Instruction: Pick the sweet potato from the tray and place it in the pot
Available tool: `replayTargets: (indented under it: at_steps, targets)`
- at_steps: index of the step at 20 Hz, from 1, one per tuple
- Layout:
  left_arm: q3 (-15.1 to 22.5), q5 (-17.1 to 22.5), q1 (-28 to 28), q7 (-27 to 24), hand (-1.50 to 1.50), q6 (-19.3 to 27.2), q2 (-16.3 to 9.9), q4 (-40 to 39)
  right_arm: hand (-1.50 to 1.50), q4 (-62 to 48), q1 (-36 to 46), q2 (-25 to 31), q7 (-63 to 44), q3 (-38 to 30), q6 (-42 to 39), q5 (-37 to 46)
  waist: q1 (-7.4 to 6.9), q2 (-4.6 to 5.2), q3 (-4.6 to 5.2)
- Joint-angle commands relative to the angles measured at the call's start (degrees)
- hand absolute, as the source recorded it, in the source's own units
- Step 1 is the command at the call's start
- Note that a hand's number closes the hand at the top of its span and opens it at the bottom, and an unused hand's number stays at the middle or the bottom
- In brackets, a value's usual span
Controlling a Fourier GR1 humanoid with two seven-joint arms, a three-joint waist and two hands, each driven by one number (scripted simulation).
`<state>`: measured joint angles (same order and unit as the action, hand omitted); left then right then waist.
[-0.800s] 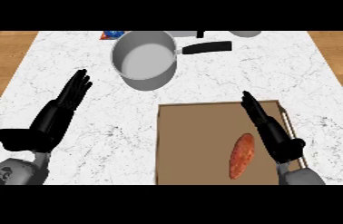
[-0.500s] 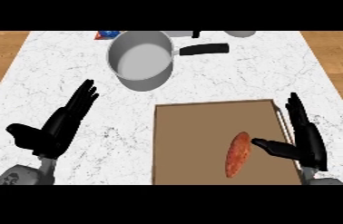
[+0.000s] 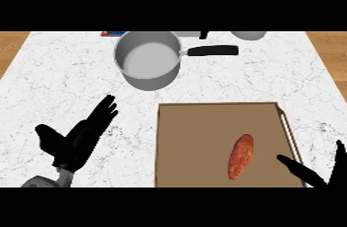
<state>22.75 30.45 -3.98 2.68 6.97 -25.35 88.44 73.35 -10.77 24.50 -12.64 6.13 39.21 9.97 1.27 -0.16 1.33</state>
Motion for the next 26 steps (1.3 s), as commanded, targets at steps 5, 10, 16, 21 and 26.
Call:
replayTargets:
  at_steps: [5,10,16,21,26]
  targets:
    - [1.5,-0.3,-0.5,2.9,0.0,1.1,1.5,0.7,-1.5,15.0,-3.5,4.3,-29.8,9.3,-0.7,14.1,-1.05,0.07,-0.53]
    - [0.8,0.5,-1.5,4.7,0.0,1.5,1.4,2.6,-1.5,28.0,0.1,7.4,-48.8,10.8,-10.1,16.2,-1.68,-0.1,-0.6]
    - [0.7,0.0,-1.7,5.2,0.0,1.5,1.4,1.7,-1.5,40.3,5.7,8.3,-69.8,9.6,-19.2,15.8,-1.65,-0.09,-0.58]
    - [0.4,0.5,-1.3,5.7,0.0,0.9,1.2,3.2,-1.5,41.6,7.3,4.6,-72.5,6.6,-22.9,15.6,-2.12,0.2,-0.8]
    - [0.2,0.1,-1.9,6.4,0.0,1.2,1.8,2.6,-1.5,40.0,7.5,-3.1,-72.6,9.0,-23.3,21.6,-1.67,0.27,-1.01]
